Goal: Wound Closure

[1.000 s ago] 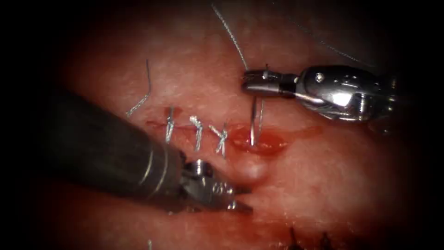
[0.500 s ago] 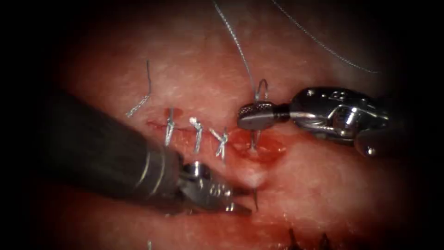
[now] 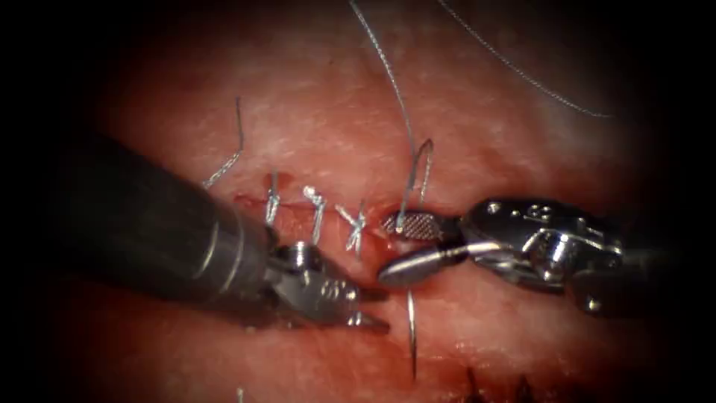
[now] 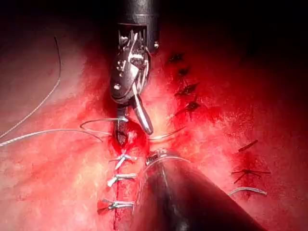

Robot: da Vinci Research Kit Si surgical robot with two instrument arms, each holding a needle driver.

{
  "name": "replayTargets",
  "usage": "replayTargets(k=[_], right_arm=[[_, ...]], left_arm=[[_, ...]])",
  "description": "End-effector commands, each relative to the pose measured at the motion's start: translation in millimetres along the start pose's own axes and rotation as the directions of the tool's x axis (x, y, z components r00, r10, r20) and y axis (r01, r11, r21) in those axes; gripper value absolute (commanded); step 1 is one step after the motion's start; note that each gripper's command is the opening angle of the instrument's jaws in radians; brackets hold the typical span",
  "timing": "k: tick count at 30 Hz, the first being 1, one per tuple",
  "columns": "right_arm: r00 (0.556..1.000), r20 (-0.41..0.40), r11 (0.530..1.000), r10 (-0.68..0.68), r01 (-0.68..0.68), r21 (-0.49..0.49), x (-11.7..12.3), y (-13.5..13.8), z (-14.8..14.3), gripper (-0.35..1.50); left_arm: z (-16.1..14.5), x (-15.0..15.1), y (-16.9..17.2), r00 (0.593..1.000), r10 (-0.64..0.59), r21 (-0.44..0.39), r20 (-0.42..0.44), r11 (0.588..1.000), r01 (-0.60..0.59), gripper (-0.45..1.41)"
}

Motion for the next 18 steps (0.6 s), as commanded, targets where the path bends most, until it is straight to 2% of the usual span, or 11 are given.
replayTargets(k=[1, 3, 4, 6, 10, 18], right_arm=[[1.000, -0.004, 1.000, -0.007, 0.007, -0.010, -1.0, 0.5, 0.2, 1.15], [0.999, -0.038, 1.000, -0.008, 0.007, -0.028, -1.1, 2.6, -2.4, 1.21], [0.999, -0.038, 1.000, -0.008, 0.007, -0.028, -1.1, 2.6, -2.4, 1.21], [0.997, -0.071, 0.997, -0.020, 0.014, -0.078, -1.0, 4.3, -5.6, 1.23], [0.995, -0.092, 0.994, -0.025, 0.015, -0.107, -0.9, 4.8, -6.7, 1.23], [0.995, -0.094, 0.993, -0.031, 0.020, -0.119, -1.4, 5.1, -6.1, 1.20]], left_arm=[[0.7, -0.4, 1.0, 1.000, 0.005, -0.007, -0.002, 1.000, -0.005, 0.19], [0.1, -0.6, 1.9, 0.996, 0.071, 0.017, -0.056, 0.997, -0.070, 0.26], [0.1, -0.6, 1.9, 0.996, 0.071, 0.017, -0.056, 0.997, -0.070, 0.26], [-0.4, -1.3, 2.5, 0.981, 0.129, 0.065, -0.142, 0.991, -0.120, 0.26], [-0.5, -1.1, 2.6, 0.966, 0.175, 0.103, -0.190, 0.982, -0.158, 0.27], [-0.9, 1.8, 2.4, 0.927, 0.212, 0.198, -0.310, 0.968, -0.156, 0.31]])
